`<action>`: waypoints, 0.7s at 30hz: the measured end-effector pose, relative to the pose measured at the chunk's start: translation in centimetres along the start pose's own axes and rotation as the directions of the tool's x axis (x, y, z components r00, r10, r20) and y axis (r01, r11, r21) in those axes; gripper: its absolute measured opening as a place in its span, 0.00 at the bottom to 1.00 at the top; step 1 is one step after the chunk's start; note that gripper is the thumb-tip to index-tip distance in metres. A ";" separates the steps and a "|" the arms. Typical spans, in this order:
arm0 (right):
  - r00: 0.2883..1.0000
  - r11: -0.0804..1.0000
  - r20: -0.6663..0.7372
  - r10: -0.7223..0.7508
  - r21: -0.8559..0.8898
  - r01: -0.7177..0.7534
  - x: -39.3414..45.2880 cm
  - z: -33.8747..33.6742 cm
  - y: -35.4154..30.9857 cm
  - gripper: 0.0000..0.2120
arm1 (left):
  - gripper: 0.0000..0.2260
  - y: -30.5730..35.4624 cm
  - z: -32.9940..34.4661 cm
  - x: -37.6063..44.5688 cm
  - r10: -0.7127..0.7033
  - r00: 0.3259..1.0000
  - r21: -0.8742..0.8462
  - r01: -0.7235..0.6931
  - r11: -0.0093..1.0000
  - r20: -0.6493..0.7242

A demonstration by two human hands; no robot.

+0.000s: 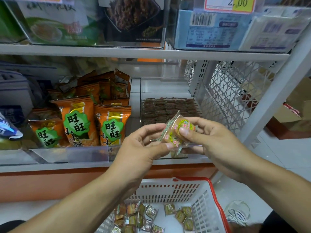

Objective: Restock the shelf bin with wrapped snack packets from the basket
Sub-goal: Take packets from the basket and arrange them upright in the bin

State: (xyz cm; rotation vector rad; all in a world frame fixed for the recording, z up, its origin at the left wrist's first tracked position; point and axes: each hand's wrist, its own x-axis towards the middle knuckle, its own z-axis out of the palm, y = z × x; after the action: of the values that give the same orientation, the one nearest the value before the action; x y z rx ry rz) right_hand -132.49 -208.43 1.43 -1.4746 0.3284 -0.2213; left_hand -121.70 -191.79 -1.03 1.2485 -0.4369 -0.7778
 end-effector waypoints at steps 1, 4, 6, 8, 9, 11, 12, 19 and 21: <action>1.000 1.000 -0.009 0.028 0.006 -0.028 0.1 0.0 -0.1 0.13 | 0.24 -0.1 0.0 0.0 -0.003 1.000 -0.009 0.003 1.000 -0.015; 0.994 0.996 -0.069 0.079 0.045 -0.076 0.3 -0.2 -0.3 0.13 | 0.16 0.1 -0.1 0.2 -0.014 0.997 -0.044 0.010 0.999 -0.077; 0.992 0.995 -0.095 0.086 0.057 -0.080 0.4 -0.3 -0.4 0.13 | 0.14 0.2 -0.2 0.3 -0.015 0.994 -0.047 0.010 0.999 -0.111; 0.990 0.991 -0.103 0.095 0.101 -0.085 0.5 -0.5 -0.5 0.13 | 0.14 0.3 -0.3 0.5 -0.011 0.992 -0.021 0.008 1.000 -0.122; 0.989 0.986 -0.100 0.107 0.141 -0.092 0.6 -0.6 -0.5 0.14 | 0.14 0.3 -0.4 0.5 -0.008 0.993 -0.009 0.007 1.000 -0.121; 0.989 0.978 -0.076 0.124 0.180 -0.109 0.5 -0.5 -0.5 0.14 | 0.13 0.4 -0.4 0.5 0.000 0.994 0.010 0.002 1.000 -0.110; 0.991 0.983 -0.061 0.122 0.148 -0.112 0.4 -0.4 -0.4 0.12 | 0.13 0.3 -0.3 0.4 0.008 0.995 0.026 -0.005 1.000 -0.102; 0.984 0.977 0.092 0.150 -0.168 -0.133 0.2 -0.6 0.2 0.12 | 0.20 -0.4 -0.5 0.5 0.072 0.997 0.099 -0.071 0.993 -0.015; 0.985 0.976 0.099 0.139 -0.180 -0.120 0.4 -0.8 0.3 0.16 | 0.23 -0.4 -0.5 0.4 0.140 0.990 0.245 -0.132 0.961 -0.016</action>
State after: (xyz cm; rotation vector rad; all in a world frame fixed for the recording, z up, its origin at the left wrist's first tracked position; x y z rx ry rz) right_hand -132.43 -209.23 1.08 -1.6234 0.3590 -0.0048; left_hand -121.21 -191.80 -1.60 1.4411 -0.5982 -0.5977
